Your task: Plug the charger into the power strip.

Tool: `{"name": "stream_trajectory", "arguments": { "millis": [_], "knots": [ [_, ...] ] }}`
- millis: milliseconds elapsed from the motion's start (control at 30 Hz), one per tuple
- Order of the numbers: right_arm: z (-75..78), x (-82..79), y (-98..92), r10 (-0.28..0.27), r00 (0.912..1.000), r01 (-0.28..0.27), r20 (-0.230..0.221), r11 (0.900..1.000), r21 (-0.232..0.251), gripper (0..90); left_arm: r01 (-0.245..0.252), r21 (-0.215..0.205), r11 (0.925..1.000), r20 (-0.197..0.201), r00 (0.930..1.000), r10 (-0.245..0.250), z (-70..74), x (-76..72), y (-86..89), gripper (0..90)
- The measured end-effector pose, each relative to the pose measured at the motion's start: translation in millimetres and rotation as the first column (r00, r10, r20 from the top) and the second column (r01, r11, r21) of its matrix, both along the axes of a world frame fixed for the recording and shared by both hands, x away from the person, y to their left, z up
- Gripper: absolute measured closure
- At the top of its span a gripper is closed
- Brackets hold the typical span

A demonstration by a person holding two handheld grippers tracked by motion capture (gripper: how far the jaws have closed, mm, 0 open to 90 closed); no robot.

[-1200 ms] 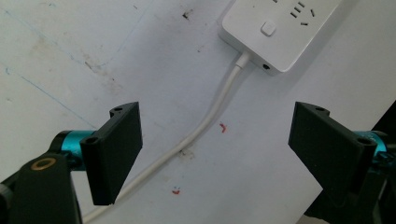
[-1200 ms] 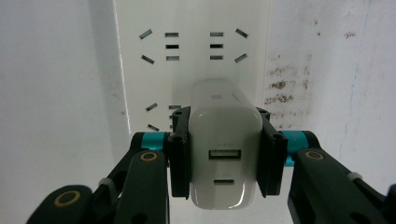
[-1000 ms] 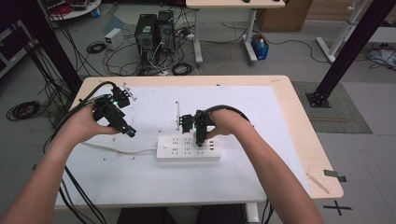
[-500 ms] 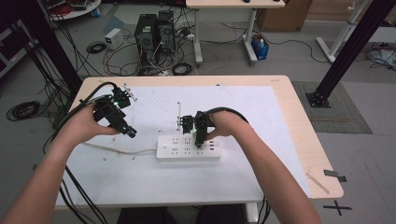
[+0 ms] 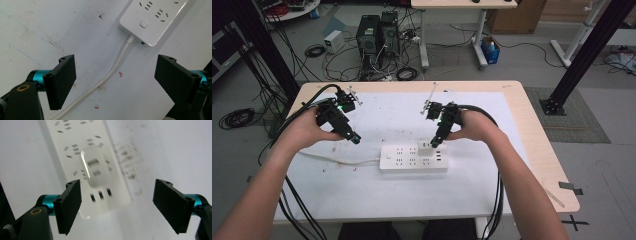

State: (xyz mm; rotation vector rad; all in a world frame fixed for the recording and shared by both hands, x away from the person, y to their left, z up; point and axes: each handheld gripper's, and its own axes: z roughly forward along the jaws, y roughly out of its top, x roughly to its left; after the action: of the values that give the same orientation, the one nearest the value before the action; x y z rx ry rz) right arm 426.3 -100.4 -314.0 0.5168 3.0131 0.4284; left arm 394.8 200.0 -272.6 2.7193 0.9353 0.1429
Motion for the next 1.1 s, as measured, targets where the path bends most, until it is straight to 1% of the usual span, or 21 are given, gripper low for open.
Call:
{"name": "stream_trajectory", "arguments": {
  "millis": [33, 67, 100, 133, 167, 200, 233, 267, 300, 333, 400, 433, 500, 533, 567, 667, 767, 833, 1000, 1067, 1100],
  "knots": [
    [5.0, 0.0, -8.3, -0.035, 0.9994, 0.035, 0.002, 0.999, 0.001, 22.3, -0.004, 0.001, 1.0000, 0.003, 1.0000, 0.004, 0.1, 0.6, -1.3, 17.7],
    [5.0, 0.0, -8.3, -0.035, 0.9994, 0.035, 0.002, 0.999, 0.001, 22.3, -0.004, 0.001, 1.0000, 0.003, 1.0000, 0.004, 0.1, 0.6, -1.3, 17.7],
    [14.5, -1.8, -26.8, -0.133, 0.9909, 0.133, 0.023, 0.991, 0.002, 21.9, 0.003, 0.008, 1.0000, 0.013, 0.9999, -0.003, 2.9, 2.5, -5.4, 17.7],
    [16.8, -2.5, -32.9, -0.152, 0.9879, 0.152, 0.027, 0.988, 0.010, 21.3, 0.003, 0.006, 1.0000, 0.017, 0.9999, -0.003, 4.3, 2.7, -7.5, 17.7],
    [20.6, -4.1, -40.7, -0.194, 0.9801, 0.194, 0.042, 0.981, 0.007, 21.2, 0.006, 0.006, 1.0000, 0.024, 0.9997, -0.006, 5.9, 2.9, -9.7, 17.7],
    [23.5, -5.0, -47.9, -0.252, 0.9663, 0.252, 0.051, 0.968, 0.009, 21.2, 0.008, 0.009, 0.9999, 0.030, 0.9995, -0.008, 7.5, 3.4, -11.5, 17.7],
    [26.2, -5.0, -55.4, -0.289, 0.9564, 0.289, 0.042, 0.957, 0.003, 21.2, 0.008, 0.013, 0.9999, 0.037, 0.9993, -0.009, 8.7, 3.9, -12.8, 17.7],
    [29.4, -6.6, -61.2, -0.330, 0.9430, 0.330, 0.045, 0.944, 0.000, 21.2, 0.005, 0.019, 0.9998, 0.037, 0.9993, -0.006, 9.6, 5.0, -13.7, 17.7],
    [32.7, -7.7, -69.0, -0.363, 0.9295, 0.364, 0.068, 0.932, -0.002, 21.2, 0.006, 0.022, 0.9997, 0.036, 0.9993, -0.007, 9.9, 5.6, -14.1, 17.7],
    [32.7, -7.7, -69.0, -0.363, 0.9295, 0.364, 0.068, 0.932, -0.002, 21.2, 0.006, 0.022, 0.9997, 0.036, 0.9993, -0.007, 9.9, 5.6, -14.1, 17.7],
    [37.7, -10.0, -79.7, -0.416, 0.9069, 0.417, 0.068, 0.909, 0.000, 21.2, 0.008, 0.027, 0.9996, 0.031, 0.9995, -0.008, 10.3, 6.2, -15.7, 17.7],
    [39.5, -11.2, -84.5, -0.433, 0.8977, 0.435, 0.079, 0.900, -0.002, 21.2, 0.010, 0.030, 0.9995, 0.029, 0.9995, -0.011, 10.7, 6.4, -16.4, 17.7],
    [42.5, -12.4, -92.0, -0.480, 0.8740, 0.482, 0.076, 0.876, -0.011, 21.2, 0.015, 0.037, 0.9992, 0.033, 0.9993, -0.016, 11.4, 6.6, -18.0, 17.7],
    [43.8, -13.1, -94.9, -0.494, 0.8654, 0.496, 0.086, 0.868, -0.008, 21.2, 0.016, 0.040, 0.9991, 0.036, 0.9992, -0.017, 12.1, 6.9, -18.7, 17.7],
    [44.6, -13.1, -98.5, -0.501, 0.8613, 0.504, 0.084, 0.864, -0.009, 21.2, 0.017, 0.040, 0.9991, 0.034, 0.9992, -0.018, 12.3, 7.3, -19.0, 17.7],
    [44.3, -12.8, -101.9, -0.506, 0.8581, 0.509, 0.086, 0.860, -0.020, 21.2, 0.019, 0.039, 0.9991, 0.034, 0.9992, -0.020, 11.7, 7.8, -20.3, 17.7],
    [44.2, -12.7, -102.5, -0.503, 0.8609, 0.506, 0.075, 0.863, -0.015, 21.2, 0.022, 0.046, 0.9987, 0.028, 0.9993, -0.023, 10.0, 9.0, -21.9, 17.7],
    [43.5, -12.3, -101.8, -0.505, 0.8593, 0.508, 0.080, 0.861, -0.018, 21.2, 0.024, 0.051, 0.9984, 0.024, 0.9994, -0.025, 9.2, 9.5, -23.0, 17.7],
    [41.4, -11.0, -99.1, -0.497, 0.8643, 0.500, 0.079, 0.866, -0.019, 21.1, 0.029, 0.052, 0.9982, 0.024, 0.9993, -0.030, 7.8, 9.8, -26.0, 17.7],
    [40.6, -10.2, -98.2, -0.497, 0.8641, 0.500, 0.076, 0.866, -0.022, 21.1, 0.030, 0.054, 0.9981, 0.022, 0.9993, -0.032, 7.3, 9.4, -27.3, 17.7],
    [40.0, -9.4, -98.5, -0.490, 0.8682, 0.493, 0.076, 0.870, -0.024, 21.1, 0.031, 0.054, 0.9980, 0.022, 0.9992, -0.033, 6.8, 9.4, -27.9, 17.7]
  ]
}}
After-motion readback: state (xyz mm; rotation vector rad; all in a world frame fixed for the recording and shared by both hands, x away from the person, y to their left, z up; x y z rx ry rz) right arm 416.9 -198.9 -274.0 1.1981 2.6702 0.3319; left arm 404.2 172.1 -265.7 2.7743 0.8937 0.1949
